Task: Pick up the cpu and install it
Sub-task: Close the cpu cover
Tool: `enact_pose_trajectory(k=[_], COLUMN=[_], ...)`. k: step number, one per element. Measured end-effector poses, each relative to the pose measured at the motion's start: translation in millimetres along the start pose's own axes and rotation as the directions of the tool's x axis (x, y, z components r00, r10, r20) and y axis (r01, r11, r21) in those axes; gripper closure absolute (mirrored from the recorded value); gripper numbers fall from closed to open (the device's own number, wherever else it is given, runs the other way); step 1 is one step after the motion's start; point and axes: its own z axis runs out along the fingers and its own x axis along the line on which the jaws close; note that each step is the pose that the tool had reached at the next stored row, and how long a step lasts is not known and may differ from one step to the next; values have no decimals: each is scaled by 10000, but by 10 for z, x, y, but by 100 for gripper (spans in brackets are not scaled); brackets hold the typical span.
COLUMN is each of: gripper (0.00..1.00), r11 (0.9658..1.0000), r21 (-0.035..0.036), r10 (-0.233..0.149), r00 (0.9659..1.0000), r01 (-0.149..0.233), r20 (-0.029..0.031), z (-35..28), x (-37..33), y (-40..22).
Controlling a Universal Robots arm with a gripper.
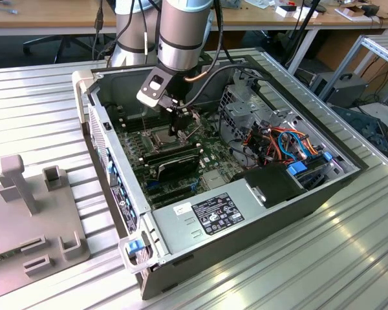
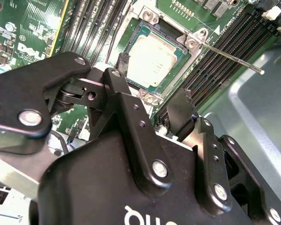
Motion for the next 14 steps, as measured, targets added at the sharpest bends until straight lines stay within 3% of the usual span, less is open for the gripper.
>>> enact_pose_trajectory(k=[3,4,6,7,8,9,10,14], gripper=[41,53,65,65,77,77,89,89], r11=[10000,10000,10000,10000,10000,10000,10000,10000], r21=[0,0,-1,-1,0,0,0,0], r10=[0,0,0,0,0,0,0,0], r00=[10000,10000,10000,10000,10000,10000,10000,10000], r01=[0,0,0,0,0,0,0,0], r20=[0,0,-1,-1,-1,-2,-2,-3], z=[0,0,0,0,0,0,0,0], x=[0,0,0,0,0,0,0,0], y=[0,0,0,0,0,0,0,0])
